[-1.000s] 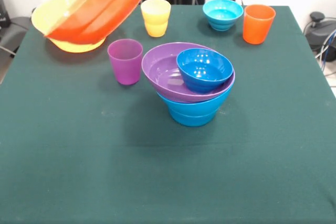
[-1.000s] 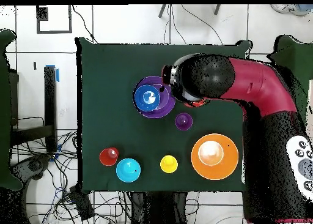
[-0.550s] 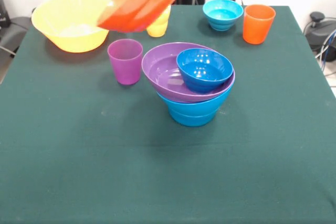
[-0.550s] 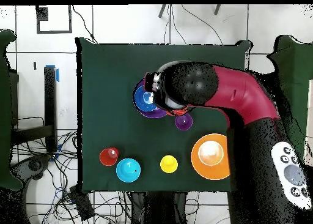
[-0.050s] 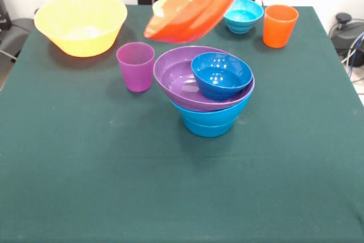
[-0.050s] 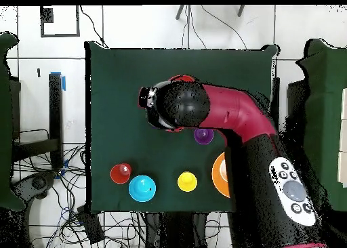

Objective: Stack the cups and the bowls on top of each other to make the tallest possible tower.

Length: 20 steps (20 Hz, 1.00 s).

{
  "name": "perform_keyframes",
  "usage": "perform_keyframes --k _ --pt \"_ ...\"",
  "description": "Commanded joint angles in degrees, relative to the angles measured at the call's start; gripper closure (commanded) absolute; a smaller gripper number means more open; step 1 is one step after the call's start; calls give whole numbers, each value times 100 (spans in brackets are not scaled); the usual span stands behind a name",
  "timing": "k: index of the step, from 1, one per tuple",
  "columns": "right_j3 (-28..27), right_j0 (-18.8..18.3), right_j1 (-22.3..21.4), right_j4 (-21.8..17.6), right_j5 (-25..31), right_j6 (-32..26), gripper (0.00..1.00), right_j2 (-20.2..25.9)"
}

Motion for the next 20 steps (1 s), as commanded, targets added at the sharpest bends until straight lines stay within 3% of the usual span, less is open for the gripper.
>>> perform_keyframes --k 1,11,20 --pt "646 298 357 -37 -910 1154 100 -376" --pt "521 753 523 -228 -1291 1392 100 -835" --pt "113 1395 569 -558 -801 1484 100 -1663"
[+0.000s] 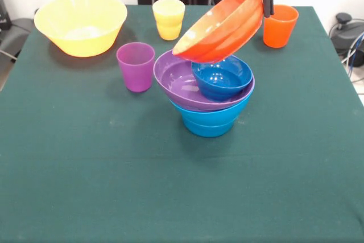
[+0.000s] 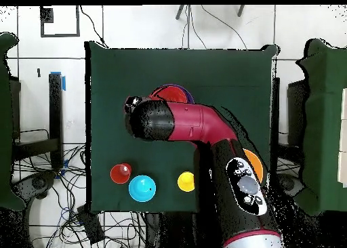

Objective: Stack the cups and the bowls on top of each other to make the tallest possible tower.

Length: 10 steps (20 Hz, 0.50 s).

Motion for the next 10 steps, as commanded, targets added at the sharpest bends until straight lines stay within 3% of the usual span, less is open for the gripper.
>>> perform_keyframes --k 1,10 --pt "-183 503 270 -579 315 846 100 -851" --pt "-497 1120 510 -691 297 912 100 -1678"
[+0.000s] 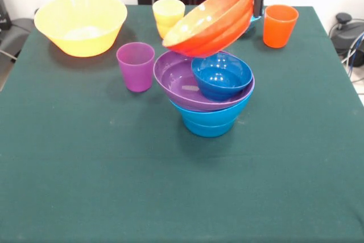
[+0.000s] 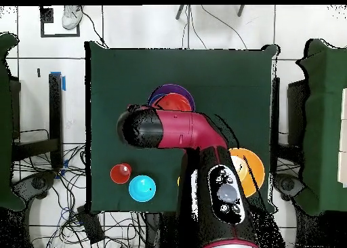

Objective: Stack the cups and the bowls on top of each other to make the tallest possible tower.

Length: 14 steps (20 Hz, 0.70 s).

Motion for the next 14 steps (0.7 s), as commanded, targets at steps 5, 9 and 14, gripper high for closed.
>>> perform_keyframes --k 5,9,14 --pt "-601 666 623 -651 97 1020 100 -1165" --pt "-764 977 815 -637 -84 1221 100 -1534" --pt "-864 1313 1024 -523 -327 1404 100 -1906"
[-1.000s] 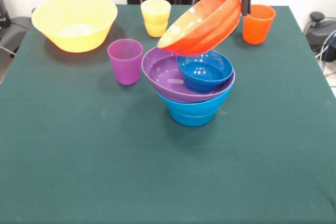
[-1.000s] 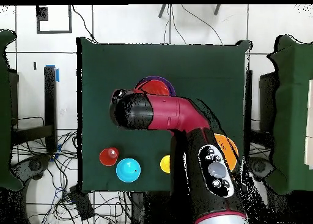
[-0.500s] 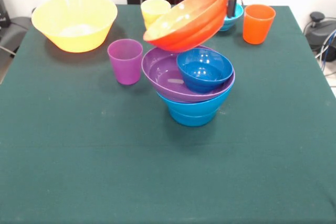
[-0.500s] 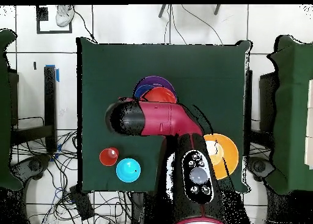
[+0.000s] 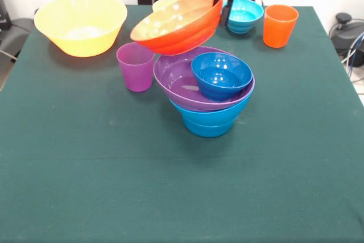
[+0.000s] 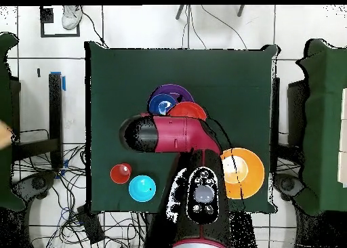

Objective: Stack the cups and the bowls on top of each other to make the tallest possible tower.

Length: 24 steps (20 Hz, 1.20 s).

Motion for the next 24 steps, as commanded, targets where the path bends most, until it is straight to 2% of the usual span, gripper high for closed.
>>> perform_keyframes --k 1,11,24 --pt "-415 409 475 -226 -350 1306 100 -534" --pt "-408 579 600 9 -533 1375 100 -713" --pt "-233 532 523 268 -657 1378 100 -621"
